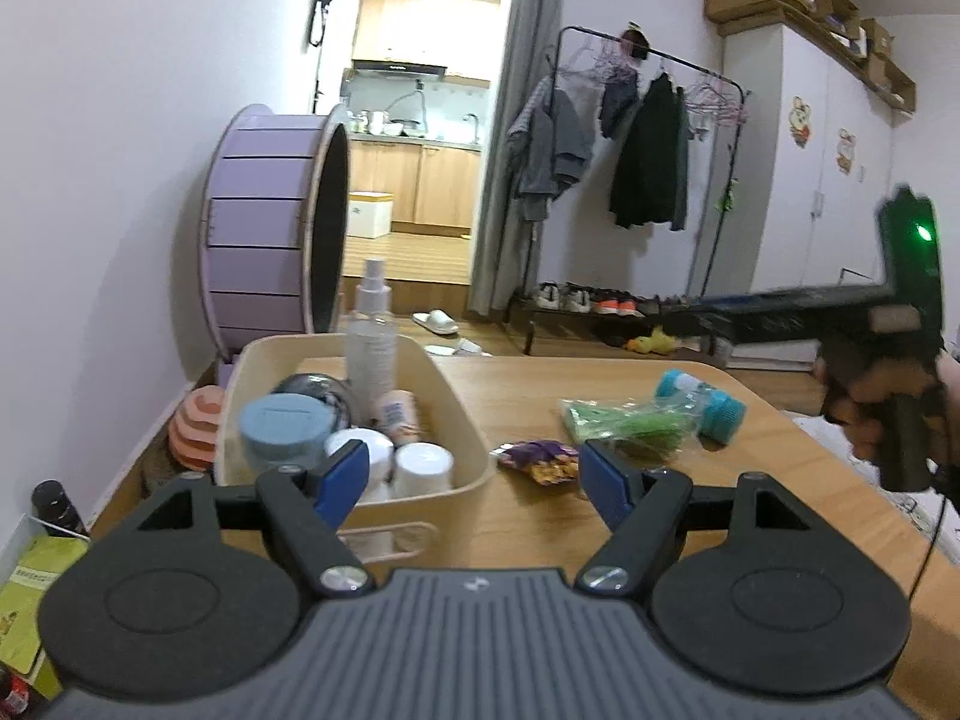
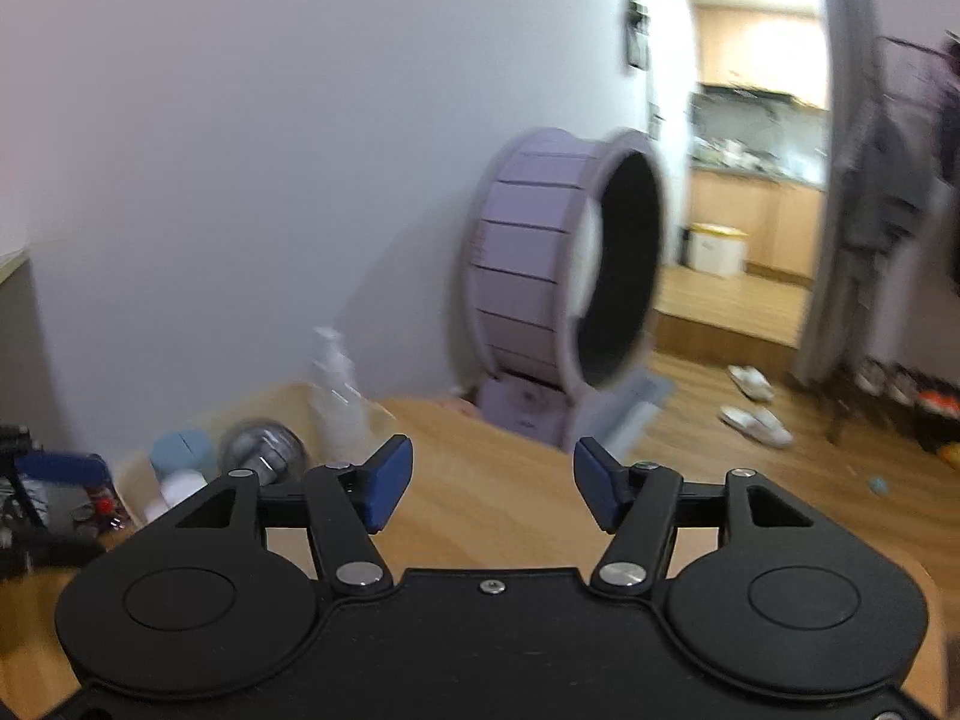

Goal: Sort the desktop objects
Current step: 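Move the right gripper to the lying teal bottle and close on it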

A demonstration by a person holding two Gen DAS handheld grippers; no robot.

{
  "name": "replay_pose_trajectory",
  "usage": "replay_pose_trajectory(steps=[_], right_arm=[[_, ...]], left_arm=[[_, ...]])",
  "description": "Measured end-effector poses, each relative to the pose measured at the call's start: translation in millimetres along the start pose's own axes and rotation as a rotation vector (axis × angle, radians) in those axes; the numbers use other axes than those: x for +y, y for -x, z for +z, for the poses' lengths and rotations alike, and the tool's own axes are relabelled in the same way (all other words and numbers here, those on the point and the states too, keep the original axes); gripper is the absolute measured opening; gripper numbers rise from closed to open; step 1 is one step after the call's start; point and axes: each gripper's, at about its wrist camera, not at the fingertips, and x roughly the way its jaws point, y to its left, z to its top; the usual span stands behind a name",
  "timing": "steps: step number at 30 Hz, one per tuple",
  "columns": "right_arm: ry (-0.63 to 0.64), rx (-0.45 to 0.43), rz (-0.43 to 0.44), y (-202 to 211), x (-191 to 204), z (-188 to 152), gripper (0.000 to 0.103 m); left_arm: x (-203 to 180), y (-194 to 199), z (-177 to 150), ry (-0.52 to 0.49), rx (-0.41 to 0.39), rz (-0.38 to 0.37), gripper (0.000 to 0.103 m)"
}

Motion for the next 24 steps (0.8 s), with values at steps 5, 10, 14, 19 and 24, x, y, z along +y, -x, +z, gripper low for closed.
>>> replay_pose_trajectory(steps=[5,10,14,19,24], right_arm=[[-0.058,0.045,-0.121,25.5,-37.2,-35.7,0.068],[-0.101,0.086,-0.189,15.6,-62.2,-58.2,0.071],[-0.129,0.107,-0.198,6.2,-72.6,-71.1,0.071],[-0.146,0.152,-0.207,-3.0,-78.2,-87.0,0.071],[-0.162,0.152,-0.198,-1.9,-82.5,-91.7,0.071]], left_arm=[[-14.8,-6.8,-3.7,-0.001,0.029,-0.075,0.076],[-29.4,-13.6,-9.4,-0.026,0.048,-0.119,0.076],[-36.2,-20.4,-12.5,-0.038,0.061,-0.139,0.076],[-41.7,-28.3,-13.5,-0.042,0.084,-0.192,0.076],[-51.4,-29.0,-16.9,-0.07,0.092,-0.223,0.076]])
